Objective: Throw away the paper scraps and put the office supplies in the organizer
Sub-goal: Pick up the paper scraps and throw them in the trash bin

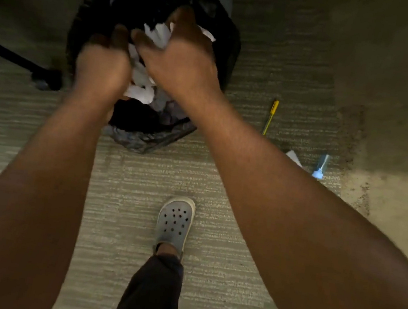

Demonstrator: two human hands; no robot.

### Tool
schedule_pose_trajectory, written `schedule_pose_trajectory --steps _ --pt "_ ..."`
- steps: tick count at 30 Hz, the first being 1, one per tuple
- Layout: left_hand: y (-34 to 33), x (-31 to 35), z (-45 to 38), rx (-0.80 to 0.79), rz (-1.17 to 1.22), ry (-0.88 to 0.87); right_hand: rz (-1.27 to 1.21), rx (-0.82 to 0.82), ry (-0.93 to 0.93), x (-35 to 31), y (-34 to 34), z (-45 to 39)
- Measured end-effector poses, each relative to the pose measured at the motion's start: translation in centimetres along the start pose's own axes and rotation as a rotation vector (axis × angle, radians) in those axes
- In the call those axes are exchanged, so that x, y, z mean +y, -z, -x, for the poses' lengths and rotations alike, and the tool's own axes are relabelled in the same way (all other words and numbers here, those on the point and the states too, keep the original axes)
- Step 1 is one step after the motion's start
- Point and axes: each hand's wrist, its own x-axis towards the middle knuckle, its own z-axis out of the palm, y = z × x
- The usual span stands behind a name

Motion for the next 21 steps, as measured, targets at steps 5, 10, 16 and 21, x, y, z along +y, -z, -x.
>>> schedule_pose_trajectory --steps 5,10,16,21 --pt "-1.8 -1.7 1.4 -0.173 -0.487 -0.017 0.448 -0.046 -0.02 2.2 -0.6 -0.7" --pt "-2.5 -2.3 5.0 0.107 -0.208 -0.39 0.278 0.307 0.191 4.5 0.9 4.7" --pt "-6.6 -2.1 14.8 0.11 -0.025 -0.639 0.234 0.358 -0.058 13.7 3.8 15.2" --pt "-13.0 -5.3 19.7 -0.173 -0.095 -0.469 0.289 0.26 -0.405 23.2 7.1 22.6"
